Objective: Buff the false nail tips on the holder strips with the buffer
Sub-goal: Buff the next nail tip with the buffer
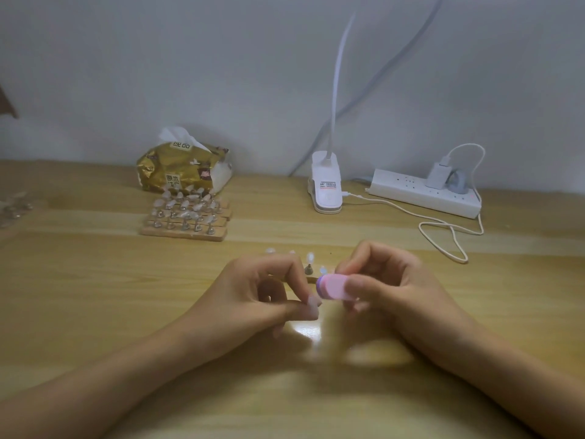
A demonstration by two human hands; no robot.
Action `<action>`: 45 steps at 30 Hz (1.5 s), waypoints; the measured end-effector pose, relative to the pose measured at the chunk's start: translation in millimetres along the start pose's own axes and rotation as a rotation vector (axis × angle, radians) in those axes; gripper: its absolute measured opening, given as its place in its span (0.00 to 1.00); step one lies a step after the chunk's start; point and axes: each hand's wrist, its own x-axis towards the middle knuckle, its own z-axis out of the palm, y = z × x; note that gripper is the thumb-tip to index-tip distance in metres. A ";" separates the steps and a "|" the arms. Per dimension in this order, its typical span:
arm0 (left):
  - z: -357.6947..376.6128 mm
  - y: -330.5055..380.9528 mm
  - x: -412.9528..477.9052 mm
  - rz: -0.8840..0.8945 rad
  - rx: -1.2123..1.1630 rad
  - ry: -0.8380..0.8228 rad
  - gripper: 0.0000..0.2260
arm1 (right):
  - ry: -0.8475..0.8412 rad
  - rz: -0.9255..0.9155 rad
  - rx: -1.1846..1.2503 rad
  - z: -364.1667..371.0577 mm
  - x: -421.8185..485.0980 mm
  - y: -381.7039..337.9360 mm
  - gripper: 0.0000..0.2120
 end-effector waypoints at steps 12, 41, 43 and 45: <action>-1.4 2.1 1.0 -0.041 0.006 0.055 0.09 | -0.017 0.065 -0.039 9.1 3.5 1.8 0.09; -0.5 2.4 0.5 -0.040 -0.040 0.022 0.08 | -0.046 0.016 0.025 2.4 2.5 -1.8 0.08; -0.8 1.9 0.1 -0.032 -0.033 0.021 0.07 | -0.104 0.015 -0.021 7.1 2.8 0.5 0.07; -1.1 1.9 -0.4 -0.034 -0.033 0.022 0.07 | -0.017 0.009 -0.058 2.9 5.2 0.1 0.10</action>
